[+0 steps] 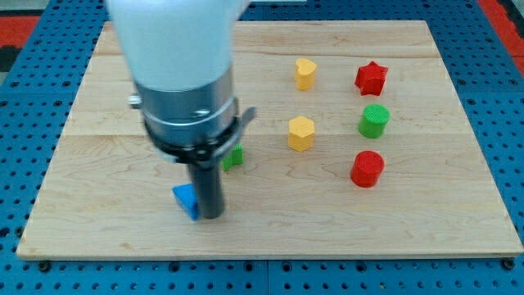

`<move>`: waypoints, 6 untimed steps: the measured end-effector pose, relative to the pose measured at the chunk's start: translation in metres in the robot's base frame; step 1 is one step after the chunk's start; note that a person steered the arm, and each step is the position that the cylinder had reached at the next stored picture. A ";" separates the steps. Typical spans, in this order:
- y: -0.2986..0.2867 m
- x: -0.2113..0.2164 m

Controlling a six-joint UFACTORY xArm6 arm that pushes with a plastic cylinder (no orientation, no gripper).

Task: Move the blue triangle to the left of the blue cube

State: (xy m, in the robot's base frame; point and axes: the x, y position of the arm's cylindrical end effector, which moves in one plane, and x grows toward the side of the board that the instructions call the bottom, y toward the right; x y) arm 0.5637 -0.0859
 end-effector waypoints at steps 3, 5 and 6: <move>-0.194 -0.106; -0.166 -0.124; -0.139 -0.101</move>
